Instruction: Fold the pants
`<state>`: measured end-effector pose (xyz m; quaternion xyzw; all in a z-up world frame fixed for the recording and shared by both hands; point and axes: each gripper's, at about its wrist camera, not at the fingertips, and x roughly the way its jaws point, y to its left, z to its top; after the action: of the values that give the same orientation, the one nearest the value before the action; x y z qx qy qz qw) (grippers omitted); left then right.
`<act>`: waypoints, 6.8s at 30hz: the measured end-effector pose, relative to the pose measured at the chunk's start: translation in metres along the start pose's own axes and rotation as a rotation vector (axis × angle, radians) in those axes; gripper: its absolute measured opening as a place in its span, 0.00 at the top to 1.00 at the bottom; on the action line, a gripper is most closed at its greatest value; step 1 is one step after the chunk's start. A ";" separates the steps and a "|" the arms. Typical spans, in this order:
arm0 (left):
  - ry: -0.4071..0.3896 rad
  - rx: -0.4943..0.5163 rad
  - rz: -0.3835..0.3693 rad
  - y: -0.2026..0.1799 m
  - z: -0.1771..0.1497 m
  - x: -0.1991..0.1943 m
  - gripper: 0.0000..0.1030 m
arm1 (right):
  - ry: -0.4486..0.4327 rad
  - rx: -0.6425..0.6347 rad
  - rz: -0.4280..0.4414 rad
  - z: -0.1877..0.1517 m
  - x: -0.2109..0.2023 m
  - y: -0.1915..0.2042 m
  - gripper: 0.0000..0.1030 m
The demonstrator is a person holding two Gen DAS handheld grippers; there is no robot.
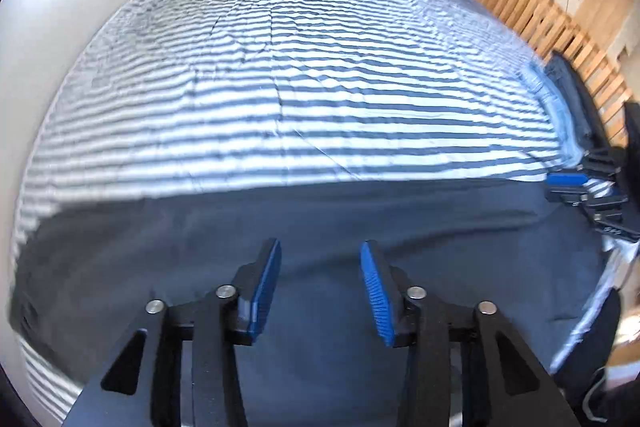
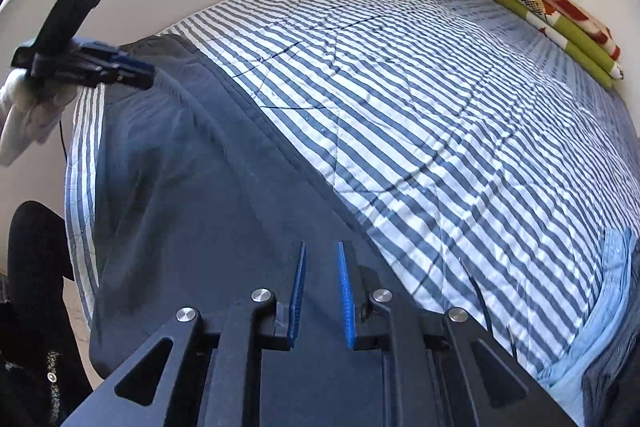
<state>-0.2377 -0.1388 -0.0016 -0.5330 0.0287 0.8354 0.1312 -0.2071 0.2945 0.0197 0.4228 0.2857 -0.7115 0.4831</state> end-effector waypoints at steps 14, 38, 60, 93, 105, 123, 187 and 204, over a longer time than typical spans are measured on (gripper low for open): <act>0.162 0.277 -0.007 -0.047 0.040 0.101 0.48 | 0.135 -0.176 0.124 0.031 0.074 0.002 0.85; 0.075 0.301 0.059 -0.053 0.045 0.086 1.00 | 0.094 -0.193 0.045 0.032 0.076 0.002 0.99; -0.075 -0.383 0.117 0.163 -0.062 -0.034 0.77 | 0.013 -0.242 0.280 0.029 0.000 0.127 0.84; -0.158 -0.702 0.269 0.284 -0.147 -0.017 0.64 | 0.117 -0.307 0.152 0.103 0.072 0.175 0.84; -0.266 -0.581 0.188 0.179 -0.151 -0.084 0.41 | 0.153 -0.195 0.241 -0.025 -0.020 0.149 0.81; 0.064 -0.103 -0.244 -0.077 -0.123 0.023 0.42 | 0.208 -0.160 0.144 -0.078 -0.008 0.129 0.74; 0.100 0.240 -0.042 -0.143 -0.033 0.050 0.37 | 0.155 0.468 -0.297 -0.255 -0.101 -0.110 0.62; 0.272 0.546 -0.422 -0.315 -0.113 0.035 0.34 | 0.091 0.730 -0.102 -0.298 -0.113 -0.121 0.60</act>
<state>-0.0732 0.1505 -0.0525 -0.5787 0.1572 0.6731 0.4329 -0.2029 0.6324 -0.0241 0.5838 0.0549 -0.7702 0.2511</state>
